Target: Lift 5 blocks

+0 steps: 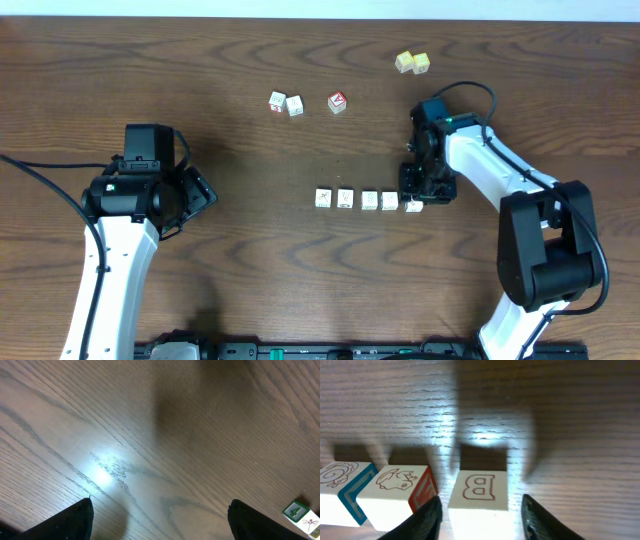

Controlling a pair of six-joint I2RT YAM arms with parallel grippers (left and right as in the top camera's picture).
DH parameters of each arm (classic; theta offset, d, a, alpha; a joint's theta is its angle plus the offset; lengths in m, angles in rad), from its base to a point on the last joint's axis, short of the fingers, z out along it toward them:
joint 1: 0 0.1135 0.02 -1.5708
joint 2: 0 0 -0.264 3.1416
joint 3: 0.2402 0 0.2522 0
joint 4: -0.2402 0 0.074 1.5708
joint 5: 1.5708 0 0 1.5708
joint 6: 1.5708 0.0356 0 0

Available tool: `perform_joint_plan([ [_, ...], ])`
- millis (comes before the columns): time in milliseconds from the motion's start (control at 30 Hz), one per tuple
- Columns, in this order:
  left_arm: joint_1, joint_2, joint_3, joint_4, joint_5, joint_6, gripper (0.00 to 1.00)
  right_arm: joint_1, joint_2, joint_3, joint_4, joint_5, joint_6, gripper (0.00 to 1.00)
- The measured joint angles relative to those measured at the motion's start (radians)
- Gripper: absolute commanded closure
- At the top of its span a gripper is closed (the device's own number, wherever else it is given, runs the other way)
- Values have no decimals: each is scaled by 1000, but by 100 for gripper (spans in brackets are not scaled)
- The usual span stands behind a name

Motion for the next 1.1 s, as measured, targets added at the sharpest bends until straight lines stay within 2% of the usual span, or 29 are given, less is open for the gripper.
perform_joint_plan([
  [133, 0, 0, 0, 0, 0, 0, 14, -21, 0, 14, -22, -3, -3, 62],
  [567, 0, 0, 0, 0, 0, 0, 14, -24, 0, -4, -13, -4, -22, 60],
  [767, 0, 0, 0, 0, 0, 0, 14, -24, 0, -18, 5, -4, -25, 70],
  [1100, 0, 0, 0, 0, 0, 0, 14, -24, 0, -18, 26, -5, -26, 71],
])
